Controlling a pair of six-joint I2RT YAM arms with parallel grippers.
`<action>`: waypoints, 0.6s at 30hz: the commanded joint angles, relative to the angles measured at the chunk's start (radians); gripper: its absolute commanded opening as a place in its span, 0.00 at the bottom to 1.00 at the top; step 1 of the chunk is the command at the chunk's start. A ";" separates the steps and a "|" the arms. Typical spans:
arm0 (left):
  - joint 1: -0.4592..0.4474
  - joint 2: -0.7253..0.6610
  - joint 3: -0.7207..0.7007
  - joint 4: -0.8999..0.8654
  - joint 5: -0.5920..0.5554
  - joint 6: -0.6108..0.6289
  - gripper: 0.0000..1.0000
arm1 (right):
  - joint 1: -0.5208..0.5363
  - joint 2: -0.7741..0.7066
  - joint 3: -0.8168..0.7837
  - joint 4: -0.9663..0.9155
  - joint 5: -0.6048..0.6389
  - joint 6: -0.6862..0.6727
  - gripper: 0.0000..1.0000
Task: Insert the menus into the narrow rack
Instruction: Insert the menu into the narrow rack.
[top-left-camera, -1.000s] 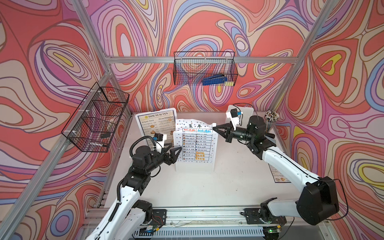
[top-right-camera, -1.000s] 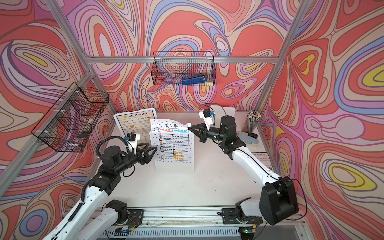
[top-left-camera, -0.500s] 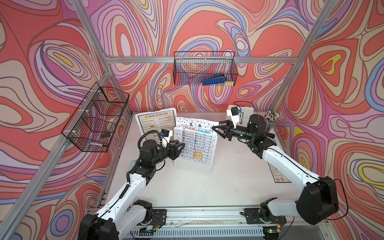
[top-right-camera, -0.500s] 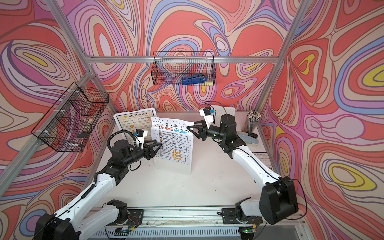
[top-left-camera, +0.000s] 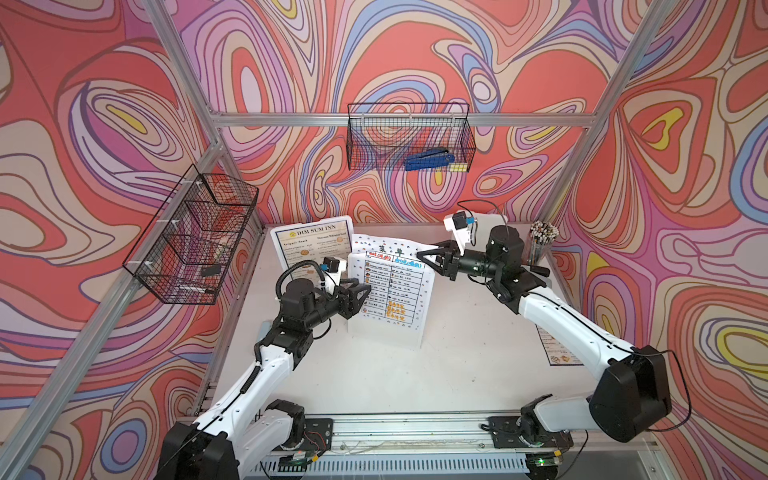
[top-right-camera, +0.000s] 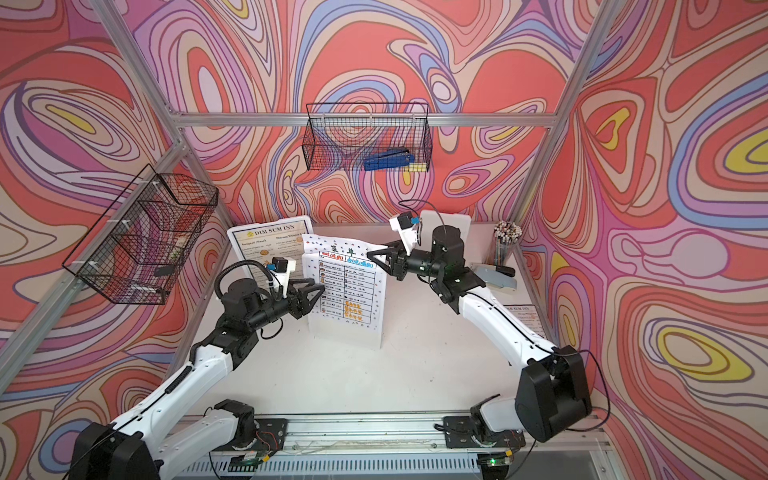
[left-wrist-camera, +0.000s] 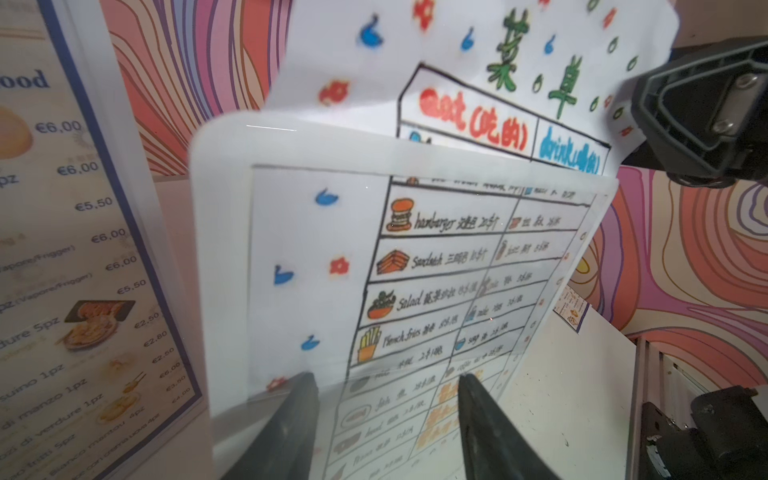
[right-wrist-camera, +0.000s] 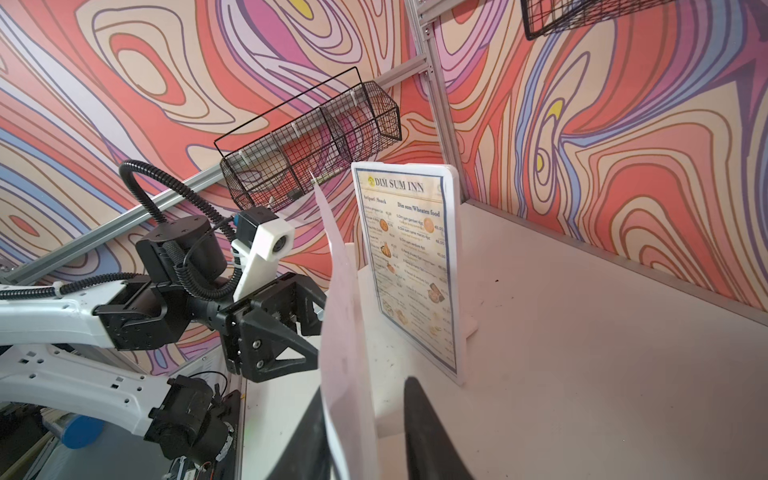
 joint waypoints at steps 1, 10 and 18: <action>0.002 -0.004 0.015 0.026 0.008 0.010 0.56 | 0.031 0.007 0.050 -0.075 0.029 -0.048 0.23; 0.001 -0.004 0.018 0.020 0.014 0.013 0.56 | 0.046 -0.004 0.065 -0.213 0.103 -0.144 0.00; 0.002 -0.009 0.022 0.016 0.020 0.013 0.57 | 0.052 -0.003 0.030 -0.256 0.105 -0.192 0.00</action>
